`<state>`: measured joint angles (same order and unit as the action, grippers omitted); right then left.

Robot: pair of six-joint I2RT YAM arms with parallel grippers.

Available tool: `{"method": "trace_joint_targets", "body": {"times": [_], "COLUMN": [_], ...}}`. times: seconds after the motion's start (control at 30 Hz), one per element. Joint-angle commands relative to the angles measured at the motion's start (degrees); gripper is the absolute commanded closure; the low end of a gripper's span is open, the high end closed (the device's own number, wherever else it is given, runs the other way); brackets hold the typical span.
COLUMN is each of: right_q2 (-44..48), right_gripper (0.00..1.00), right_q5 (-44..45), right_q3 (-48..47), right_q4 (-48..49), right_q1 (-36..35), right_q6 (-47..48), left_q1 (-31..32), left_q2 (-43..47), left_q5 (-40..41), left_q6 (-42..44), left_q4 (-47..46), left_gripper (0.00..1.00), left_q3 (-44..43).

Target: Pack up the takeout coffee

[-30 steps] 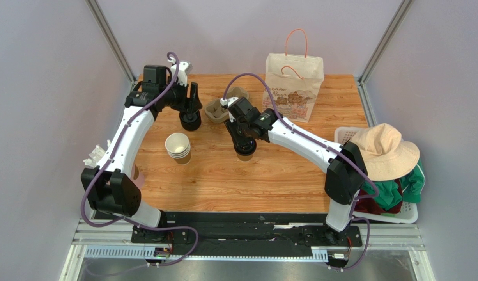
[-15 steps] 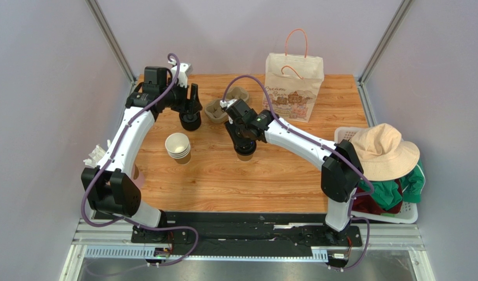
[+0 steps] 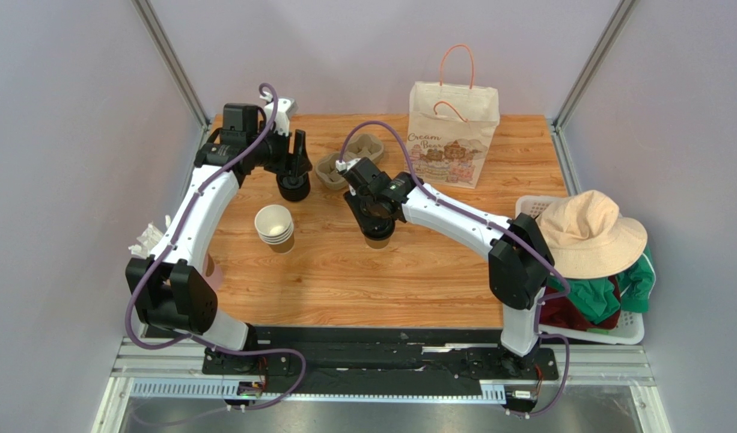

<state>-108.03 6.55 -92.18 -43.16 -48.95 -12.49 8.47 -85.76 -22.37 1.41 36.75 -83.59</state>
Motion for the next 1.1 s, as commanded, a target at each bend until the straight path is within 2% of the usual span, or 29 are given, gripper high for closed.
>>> {"method": "trace_joint_targets", "body": {"times": [0.0, 0.17, 0.4, 0.57, 0.8, 1.07], "right_q2": [0.71, -0.25, -0.34, 1.85, 8.70, 19.07], "right_gripper": [0.72, 0.77, 1.00, 1.00, 1.00, 1.00], "right_q5": [1.71, 1.80, 3.12, 3.04, -8.19, -18.32], "right_q3": [0.07, -0.28, -1.42, -4.93, -10.91, -17.06], "right_q4": [1.06, 0.88, 0.18, -1.66, -4.39, -7.20], "right_q1": [-0.36, -0.45, -0.36, 1.04, 10.52, 15.37], "right_q6": [-0.78, -0.78, 0.10, 3.17, 7.21, 12.31], "left_q1": [-0.21, -0.21, -0.21, -0.21, -0.12, 2.85], "left_q2": [2.00, 1.91, 2.17, 2.08, 0.77, -6.34], "left_q5": [-0.74, -0.66, -0.74, -1.45, -2.59, -6.98], "left_q6": [-0.09, 0.00, 0.08, 0.35, 3.77, 11.24], "left_q4": [-2.21, -2.21, -2.39, -2.48, -1.86, -1.07], "left_gripper": [0.26, 0.26, 0.26, 0.26, 0.23, 0.16], "left_q3": [0.18, 0.27, 0.45, 0.01, -3.33, -15.36]}}
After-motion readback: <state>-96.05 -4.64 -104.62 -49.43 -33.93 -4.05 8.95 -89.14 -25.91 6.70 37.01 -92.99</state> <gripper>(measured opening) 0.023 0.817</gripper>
